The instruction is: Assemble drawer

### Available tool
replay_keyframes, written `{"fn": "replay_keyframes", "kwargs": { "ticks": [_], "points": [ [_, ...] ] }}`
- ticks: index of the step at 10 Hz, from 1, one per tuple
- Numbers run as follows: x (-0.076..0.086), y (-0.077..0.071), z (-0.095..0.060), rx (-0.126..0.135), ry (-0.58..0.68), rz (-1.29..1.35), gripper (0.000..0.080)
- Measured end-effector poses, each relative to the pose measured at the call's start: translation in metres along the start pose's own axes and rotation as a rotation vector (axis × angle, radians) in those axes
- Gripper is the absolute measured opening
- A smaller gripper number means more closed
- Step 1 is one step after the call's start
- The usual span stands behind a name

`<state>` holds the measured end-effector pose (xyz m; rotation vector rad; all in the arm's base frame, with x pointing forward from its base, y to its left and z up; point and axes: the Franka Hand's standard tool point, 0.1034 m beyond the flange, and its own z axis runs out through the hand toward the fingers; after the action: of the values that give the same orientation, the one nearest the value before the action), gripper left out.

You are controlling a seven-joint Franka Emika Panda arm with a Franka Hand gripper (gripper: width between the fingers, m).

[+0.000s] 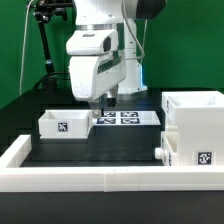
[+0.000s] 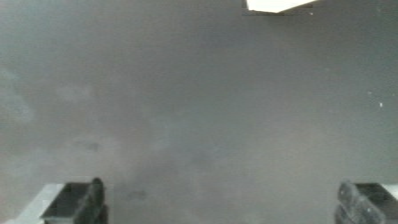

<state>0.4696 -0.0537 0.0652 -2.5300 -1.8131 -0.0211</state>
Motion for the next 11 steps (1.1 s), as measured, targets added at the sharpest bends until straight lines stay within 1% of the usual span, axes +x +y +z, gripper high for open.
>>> {"fn": "replay_keyframes", "kwargs": {
  "ticks": [2, 3, 6, 7, 8, 9, 10, 11],
  "points": [
    [0.0, 0.0, 0.0, 0.001, 0.0, -0.002, 0.0649],
    [-0.001, 0.0, 0.001, 0.001, -0.001, -0.065, 0.0649],
    [-0.001, 0.0, 0.001, 0.002, 0.0, -0.033, 0.0649],
    [0.0, 0.003, 0.003, -0.001, 0.007, 0.024, 0.0649],
    [0.003, 0.022, 0.016, -0.023, 0.033, 0.211, 0.0649],
    [-0.003, 0.016, 0.022, -0.013, 0.03, 0.34, 0.0649],
    [-0.009, 0.011, 0.017, -0.026, 0.029, 0.448, 0.0649],
    [-0.011, 0.008, 0.017, -0.029, 0.031, 0.576, 0.0649]
  ]
}}
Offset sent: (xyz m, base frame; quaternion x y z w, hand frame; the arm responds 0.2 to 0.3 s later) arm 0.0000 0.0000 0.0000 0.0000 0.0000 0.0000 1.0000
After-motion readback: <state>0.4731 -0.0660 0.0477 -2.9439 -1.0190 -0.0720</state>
